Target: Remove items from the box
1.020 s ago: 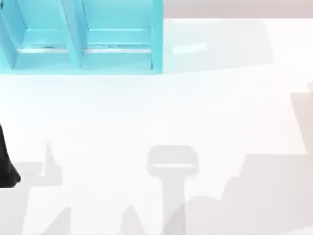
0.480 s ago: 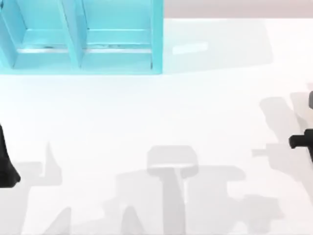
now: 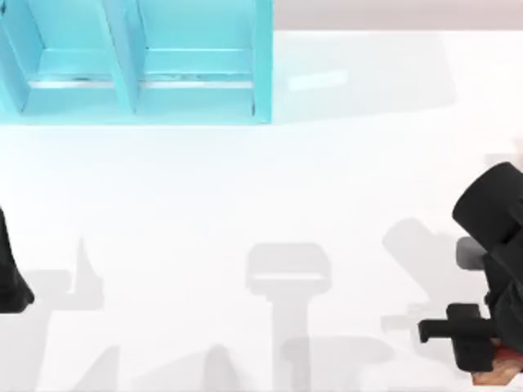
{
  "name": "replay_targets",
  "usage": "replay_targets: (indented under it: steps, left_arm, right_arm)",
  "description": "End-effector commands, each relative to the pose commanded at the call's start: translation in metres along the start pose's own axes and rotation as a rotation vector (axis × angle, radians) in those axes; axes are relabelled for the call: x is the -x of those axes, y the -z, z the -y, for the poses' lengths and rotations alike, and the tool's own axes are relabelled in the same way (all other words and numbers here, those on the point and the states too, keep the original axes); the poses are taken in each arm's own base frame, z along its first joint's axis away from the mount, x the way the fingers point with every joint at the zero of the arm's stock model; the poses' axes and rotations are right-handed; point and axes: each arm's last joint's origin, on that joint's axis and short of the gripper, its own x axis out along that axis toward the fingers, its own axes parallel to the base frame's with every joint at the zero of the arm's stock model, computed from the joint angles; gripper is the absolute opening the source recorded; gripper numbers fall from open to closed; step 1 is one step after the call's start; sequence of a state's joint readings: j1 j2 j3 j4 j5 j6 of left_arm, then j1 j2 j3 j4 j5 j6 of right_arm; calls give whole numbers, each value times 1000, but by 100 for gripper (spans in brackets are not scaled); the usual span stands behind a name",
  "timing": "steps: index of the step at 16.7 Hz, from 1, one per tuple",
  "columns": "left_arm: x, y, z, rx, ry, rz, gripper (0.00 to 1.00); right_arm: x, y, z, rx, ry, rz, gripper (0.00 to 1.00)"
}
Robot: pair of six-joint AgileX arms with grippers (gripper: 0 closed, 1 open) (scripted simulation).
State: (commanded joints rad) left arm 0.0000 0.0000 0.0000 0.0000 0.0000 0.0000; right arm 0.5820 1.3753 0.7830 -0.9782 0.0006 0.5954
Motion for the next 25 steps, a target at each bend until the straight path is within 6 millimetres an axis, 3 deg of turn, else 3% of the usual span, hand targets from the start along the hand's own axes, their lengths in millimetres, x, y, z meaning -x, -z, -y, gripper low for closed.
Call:
replay_targets:
  steps: [5, 16, 20, 25]
  left_arm:
    - [0, 0, 0, 0, 0, 0, 100]
    - [0, 0, 0, 0, 0, 0, 100]
    - [0, 0, 0, 0, 0, 0, 100]
    - [0, 0, 0, 0, 0, 0, 100]
  right_arm:
    - [-1, 0, 0, -5, 1, -5, 0]
    - [-44, 0, -1, 0, -2, 4, 0]
    - [-45, 0, 0, 0, -1, 1, 0]
    - [-45, 0, 0, 0, -1, 1, 38]
